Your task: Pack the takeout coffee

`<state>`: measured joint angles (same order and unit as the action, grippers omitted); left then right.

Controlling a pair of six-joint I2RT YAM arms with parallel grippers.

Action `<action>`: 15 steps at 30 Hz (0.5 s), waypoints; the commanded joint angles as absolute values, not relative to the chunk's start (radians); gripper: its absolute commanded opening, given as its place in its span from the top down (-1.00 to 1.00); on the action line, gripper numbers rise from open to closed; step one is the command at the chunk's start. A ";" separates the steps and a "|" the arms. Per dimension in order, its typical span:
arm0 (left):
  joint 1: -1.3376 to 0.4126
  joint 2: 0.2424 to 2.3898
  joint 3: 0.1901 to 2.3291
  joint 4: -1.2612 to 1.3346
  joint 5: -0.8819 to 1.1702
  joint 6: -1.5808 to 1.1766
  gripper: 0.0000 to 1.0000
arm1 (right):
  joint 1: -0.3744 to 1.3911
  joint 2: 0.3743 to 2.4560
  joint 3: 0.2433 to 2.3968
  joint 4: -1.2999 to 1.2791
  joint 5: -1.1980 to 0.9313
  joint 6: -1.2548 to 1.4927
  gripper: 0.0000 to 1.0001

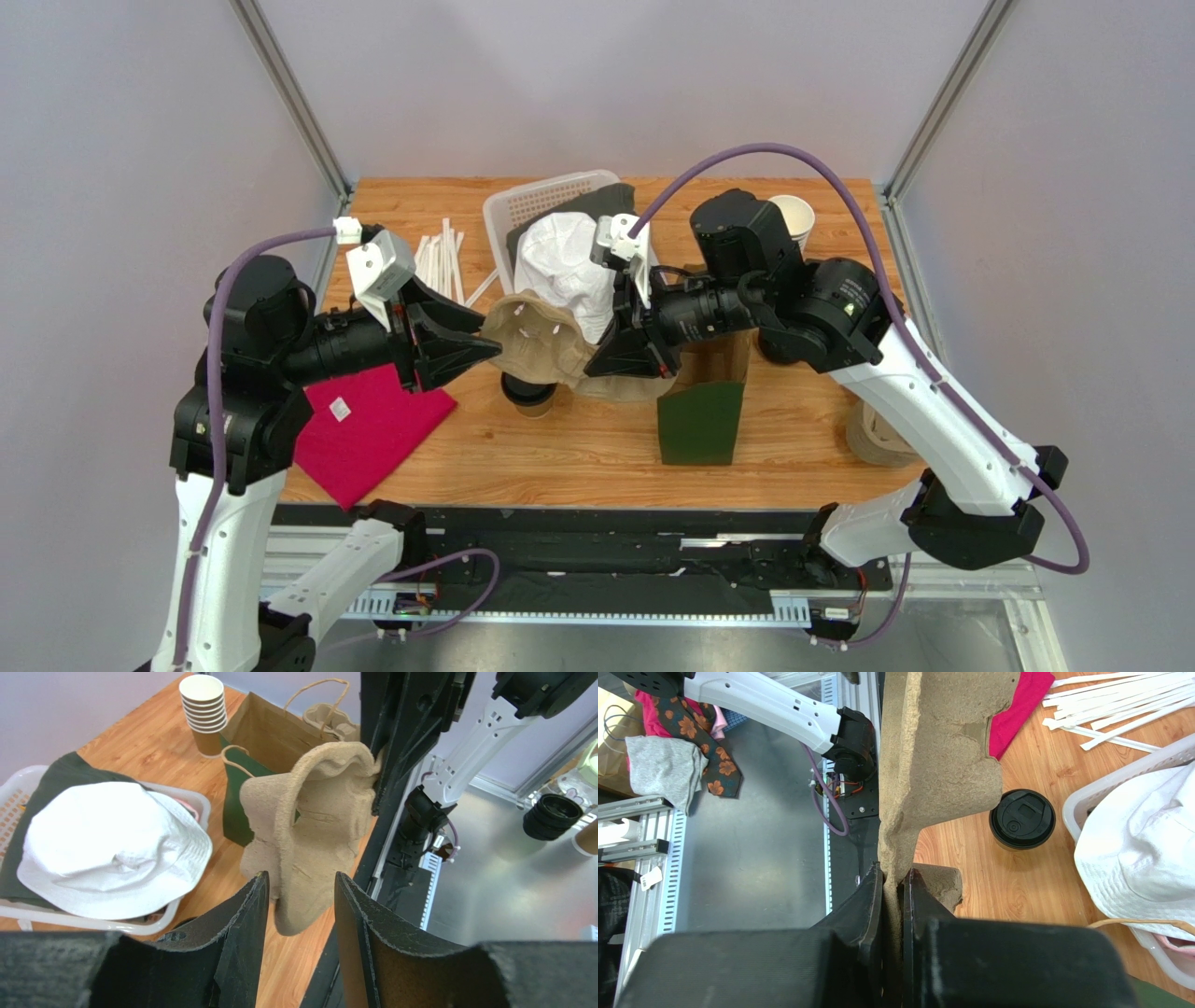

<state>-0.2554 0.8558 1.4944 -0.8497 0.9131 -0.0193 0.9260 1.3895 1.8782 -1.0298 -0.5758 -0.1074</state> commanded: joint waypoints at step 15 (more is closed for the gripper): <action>-0.193 0.848 1.391 -0.563 1.097 -0.181 0.32 | 0.922 1.344 1.868 -0.963 -0.614 -0.080 1.00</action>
<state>-0.2005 0.8459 1.4014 -0.6472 1.0264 -0.1413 0.9260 1.3689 1.8633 -1.0183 -0.5961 -0.0967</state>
